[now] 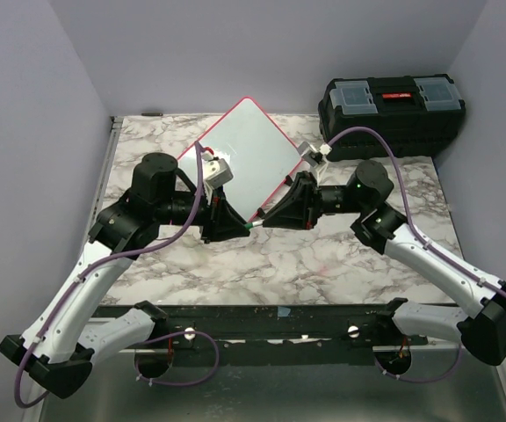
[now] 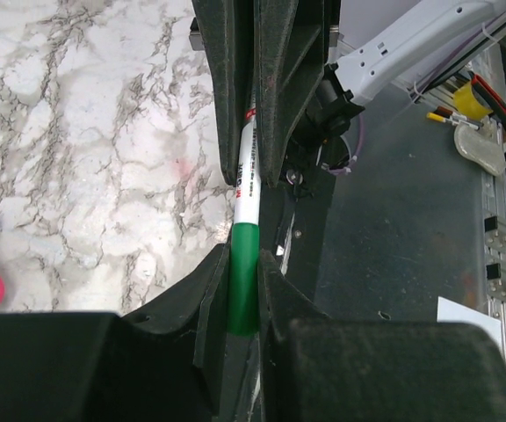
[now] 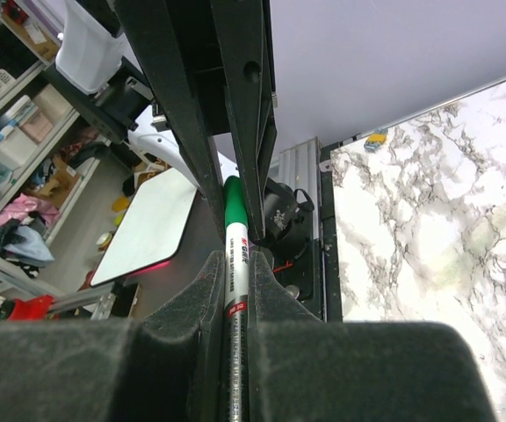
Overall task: Write a sentence on the whiteboard
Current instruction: Open the whiteboard marker from the pen cap.
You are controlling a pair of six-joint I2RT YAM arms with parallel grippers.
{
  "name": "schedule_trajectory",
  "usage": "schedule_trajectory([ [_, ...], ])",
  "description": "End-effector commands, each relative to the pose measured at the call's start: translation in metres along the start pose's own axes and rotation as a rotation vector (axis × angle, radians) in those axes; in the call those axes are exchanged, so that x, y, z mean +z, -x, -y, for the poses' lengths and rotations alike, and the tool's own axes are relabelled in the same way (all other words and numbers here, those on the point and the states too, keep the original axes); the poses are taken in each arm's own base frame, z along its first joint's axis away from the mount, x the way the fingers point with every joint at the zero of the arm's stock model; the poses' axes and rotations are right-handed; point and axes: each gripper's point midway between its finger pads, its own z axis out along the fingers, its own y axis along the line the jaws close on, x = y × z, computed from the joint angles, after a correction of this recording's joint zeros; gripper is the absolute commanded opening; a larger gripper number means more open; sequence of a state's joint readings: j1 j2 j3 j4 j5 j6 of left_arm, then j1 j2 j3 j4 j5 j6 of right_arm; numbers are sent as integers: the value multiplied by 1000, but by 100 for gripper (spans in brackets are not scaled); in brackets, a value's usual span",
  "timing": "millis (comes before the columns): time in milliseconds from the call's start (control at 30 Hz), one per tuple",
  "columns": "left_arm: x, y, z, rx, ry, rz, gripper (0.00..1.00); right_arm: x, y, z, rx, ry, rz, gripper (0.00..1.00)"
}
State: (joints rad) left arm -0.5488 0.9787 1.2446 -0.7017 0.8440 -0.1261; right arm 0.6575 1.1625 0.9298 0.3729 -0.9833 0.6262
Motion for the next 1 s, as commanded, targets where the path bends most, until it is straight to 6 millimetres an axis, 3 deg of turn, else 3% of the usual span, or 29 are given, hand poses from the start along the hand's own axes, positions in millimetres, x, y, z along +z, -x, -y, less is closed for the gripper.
schedule_trajectory([
  [0,-16,-4,-16,12,141,22,0,-13,3,-7,-23,-4,11,1],
  [500,-24,-16,-32,43,250,39,0,-35,14,2,-34,-70,49,1],
  [867,-2,-26,-64,-135,312,54,0,-44,25,55,12,-371,132,1],
  [967,-1,-37,-82,-172,402,59,0,-54,31,77,24,-511,163,1],
])
